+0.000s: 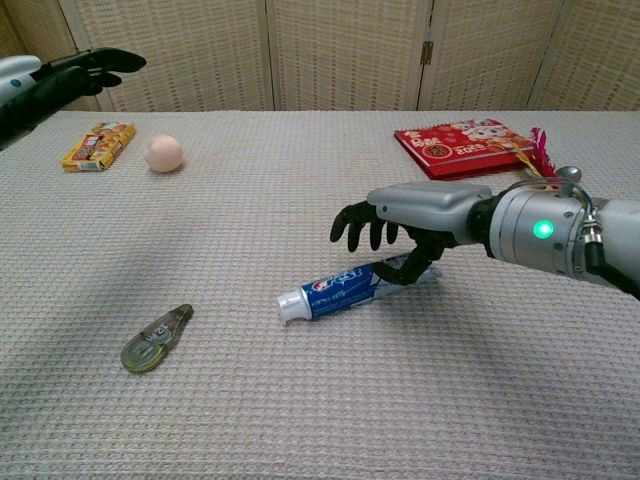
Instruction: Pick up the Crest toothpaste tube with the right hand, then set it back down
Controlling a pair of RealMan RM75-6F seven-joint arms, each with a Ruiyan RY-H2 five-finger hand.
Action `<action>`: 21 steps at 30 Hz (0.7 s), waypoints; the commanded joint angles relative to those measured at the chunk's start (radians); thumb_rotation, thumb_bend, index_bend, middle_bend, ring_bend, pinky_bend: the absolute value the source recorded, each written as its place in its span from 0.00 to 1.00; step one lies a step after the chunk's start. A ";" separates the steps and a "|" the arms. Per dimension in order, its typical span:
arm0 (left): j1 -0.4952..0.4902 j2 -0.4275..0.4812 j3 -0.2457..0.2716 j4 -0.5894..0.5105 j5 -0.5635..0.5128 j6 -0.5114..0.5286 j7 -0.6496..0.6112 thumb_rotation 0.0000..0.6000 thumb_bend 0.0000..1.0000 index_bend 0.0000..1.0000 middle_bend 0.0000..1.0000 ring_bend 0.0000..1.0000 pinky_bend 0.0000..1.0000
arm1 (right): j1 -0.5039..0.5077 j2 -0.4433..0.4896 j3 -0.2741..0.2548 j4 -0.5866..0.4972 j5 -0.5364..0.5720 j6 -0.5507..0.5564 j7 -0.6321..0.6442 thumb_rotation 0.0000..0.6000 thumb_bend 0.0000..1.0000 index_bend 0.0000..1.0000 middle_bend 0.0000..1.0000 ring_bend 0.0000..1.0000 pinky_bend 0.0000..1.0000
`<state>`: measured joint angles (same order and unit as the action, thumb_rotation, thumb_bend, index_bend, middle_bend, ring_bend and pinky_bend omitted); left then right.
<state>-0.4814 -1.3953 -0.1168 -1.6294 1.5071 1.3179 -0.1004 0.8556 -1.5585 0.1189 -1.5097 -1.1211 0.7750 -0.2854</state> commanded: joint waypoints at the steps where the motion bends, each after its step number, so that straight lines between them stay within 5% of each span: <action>1: 0.007 0.001 0.003 0.012 -0.011 -0.003 0.008 0.00 0.12 0.06 0.05 0.00 0.00 | -0.004 0.014 0.002 -0.010 0.004 0.007 0.005 1.00 0.71 0.09 0.16 0.20 0.21; 8: 0.038 0.049 -0.003 0.033 -0.069 -0.001 0.070 0.00 0.12 0.07 0.05 0.02 0.00 | -0.096 0.167 0.001 -0.117 -0.097 0.129 0.116 1.00 0.70 0.04 0.10 0.16 0.18; 11: 0.062 0.073 -0.012 0.032 -0.116 0.012 0.107 0.02 0.12 0.08 0.06 0.04 0.00 | -0.157 0.261 -0.024 -0.163 -0.148 0.206 0.137 1.00 0.62 0.03 0.10 0.15 0.18; 13: 0.071 0.082 -0.015 0.025 -0.141 0.012 0.121 0.23 0.12 0.08 0.06 0.05 0.00 | -0.181 0.293 -0.034 -0.181 -0.163 0.236 0.138 1.00 0.58 0.01 0.10 0.15 0.18; 15: 0.085 0.099 -0.019 0.021 -0.183 0.009 0.162 0.62 0.12 0.08 0.06 0.05 0.00 | -0.217 0.335 -0.046 -0.198 -0.178 0.282 0.136 1.00 0.57 0.00 0.10 0.15 0.18; 17: 0.106 0.121 -0.020 0.021 -0.235 0.007 0.196 0.84 0.12 0.08 0.06 0.05 0.00 | -0.278 0.400 -0.070 -0.223 -0.192 0.353 0.128 1.00 0.57 0.00 0.08 0.14 0.18; 19: 0.121 0.140 -0.018 0.011 -0.251 0.009 0.197 0.99 0.12 0.07 0.06 0.05 0.00 | -0.322 0.442 -0.090 -0.244 -0.217 0.403 0.134 1.00 0.57 0.00 0.07 0.13 0.18; 21: 0.140 0.159 -0.012 0.002 -0.257 0.020 0.192 1.00 0.14 0.08 0.06 0.05 0.00 | -0.370 0.475 -0.105 -0.254 -0.235 0.456 0.159 1.00 0.57 0.00 0.04 0.13 0.18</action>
<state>-0.3583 -1.2534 -0.1316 -1.6180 1.2600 1.3305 0.0904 0.5436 -1.1257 0.0434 -1.7356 -1.3228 1.1703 -0.1478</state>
